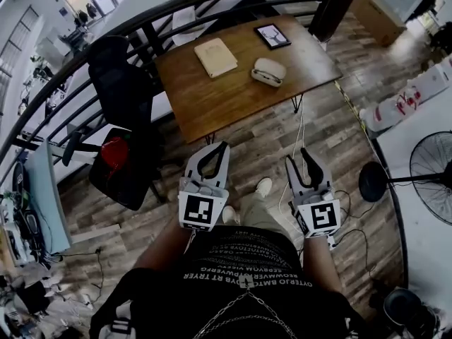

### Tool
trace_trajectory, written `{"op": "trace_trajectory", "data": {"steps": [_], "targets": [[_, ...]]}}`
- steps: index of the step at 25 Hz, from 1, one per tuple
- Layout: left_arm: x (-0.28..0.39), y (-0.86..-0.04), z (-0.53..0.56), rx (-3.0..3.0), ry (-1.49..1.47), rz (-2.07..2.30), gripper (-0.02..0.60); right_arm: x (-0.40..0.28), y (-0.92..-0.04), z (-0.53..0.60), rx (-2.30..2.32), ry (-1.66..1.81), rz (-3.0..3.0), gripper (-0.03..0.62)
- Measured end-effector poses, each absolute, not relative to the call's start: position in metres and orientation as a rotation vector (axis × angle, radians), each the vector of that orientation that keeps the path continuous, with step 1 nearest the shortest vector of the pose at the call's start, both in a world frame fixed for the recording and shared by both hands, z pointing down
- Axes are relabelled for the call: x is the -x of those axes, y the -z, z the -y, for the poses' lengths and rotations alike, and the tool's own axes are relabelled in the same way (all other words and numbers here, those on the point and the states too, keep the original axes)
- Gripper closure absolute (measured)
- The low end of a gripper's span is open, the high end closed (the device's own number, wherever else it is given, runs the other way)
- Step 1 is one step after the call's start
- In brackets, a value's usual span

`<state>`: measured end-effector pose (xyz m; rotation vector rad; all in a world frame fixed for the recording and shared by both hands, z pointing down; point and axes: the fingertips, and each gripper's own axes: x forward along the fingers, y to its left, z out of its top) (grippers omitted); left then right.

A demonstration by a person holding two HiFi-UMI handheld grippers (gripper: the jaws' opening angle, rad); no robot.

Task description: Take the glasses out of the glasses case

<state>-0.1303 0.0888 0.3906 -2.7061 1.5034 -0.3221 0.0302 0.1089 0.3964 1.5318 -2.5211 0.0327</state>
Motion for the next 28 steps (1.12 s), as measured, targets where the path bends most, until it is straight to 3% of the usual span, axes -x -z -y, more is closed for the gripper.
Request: {"op": "trace_trajectory", "data": {"steps": [7,12,28], "targets": [[0.123,-0.395,-0.049,2.680,0.336,-1.578,0.552,-0.042,-0.398,-0.063,-1.475,-0.036,2.553,0.451],[0.110,-0.376,-0.019,2.659,0.165,-1.588,0.554,-0.054,-0.401,-0.033,-1.446,-0.031,2.554,0.451],[0.044,-0.381,0.063,2.689,0.228,-1.548,0.552,-0.105,-0.401,0.042,-1.410,-0.057,2.559,0.451]]}}
